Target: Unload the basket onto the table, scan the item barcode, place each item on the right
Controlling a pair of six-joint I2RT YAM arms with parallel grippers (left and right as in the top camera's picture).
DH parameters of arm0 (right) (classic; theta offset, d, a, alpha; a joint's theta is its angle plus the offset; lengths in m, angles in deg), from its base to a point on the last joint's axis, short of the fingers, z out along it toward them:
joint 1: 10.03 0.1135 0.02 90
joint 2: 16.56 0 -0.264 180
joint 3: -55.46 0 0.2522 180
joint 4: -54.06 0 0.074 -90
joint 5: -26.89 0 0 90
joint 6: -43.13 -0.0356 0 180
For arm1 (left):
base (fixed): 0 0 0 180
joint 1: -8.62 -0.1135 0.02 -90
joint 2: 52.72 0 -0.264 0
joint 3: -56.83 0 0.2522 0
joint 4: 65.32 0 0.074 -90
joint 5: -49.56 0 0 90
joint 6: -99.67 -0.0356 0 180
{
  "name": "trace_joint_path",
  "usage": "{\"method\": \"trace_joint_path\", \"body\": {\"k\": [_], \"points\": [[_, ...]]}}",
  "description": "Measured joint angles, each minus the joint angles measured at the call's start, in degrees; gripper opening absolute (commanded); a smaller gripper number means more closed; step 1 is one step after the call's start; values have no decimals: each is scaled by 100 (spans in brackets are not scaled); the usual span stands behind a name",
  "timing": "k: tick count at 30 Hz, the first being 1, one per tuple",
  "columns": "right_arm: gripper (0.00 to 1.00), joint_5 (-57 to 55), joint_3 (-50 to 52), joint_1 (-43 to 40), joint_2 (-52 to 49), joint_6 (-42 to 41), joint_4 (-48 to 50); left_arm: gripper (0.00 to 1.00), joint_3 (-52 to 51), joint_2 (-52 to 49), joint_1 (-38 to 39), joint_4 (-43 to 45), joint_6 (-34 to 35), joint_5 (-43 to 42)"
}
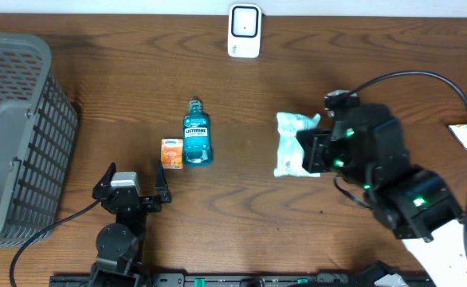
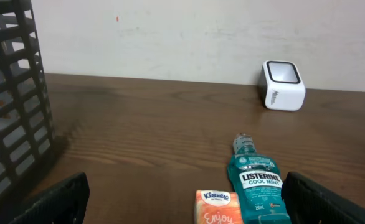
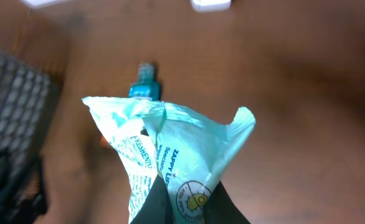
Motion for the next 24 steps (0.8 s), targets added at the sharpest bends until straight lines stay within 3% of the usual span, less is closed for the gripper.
{"method": "trace_joint_path", "body": {"k": [5,12,16,19,24], "points": [[1,-1718,614,883,-168,1008,2332,98,0,0,0,2,0,2],[1,-2302,892,935,-1532,3779,4634,98,0,-4,0,2,-2,2],[1,-2660,916,863,-2686,5309,7257,98,2,-4,0,-4,-2,-4],[1,-2715,772,739,-3456,5995,8537,98,4,-7,0,-4,-2,-4],[1,-2531,-352,415,-5014,6664,8782,98,4,-15,0,-9,0,-2]]}}
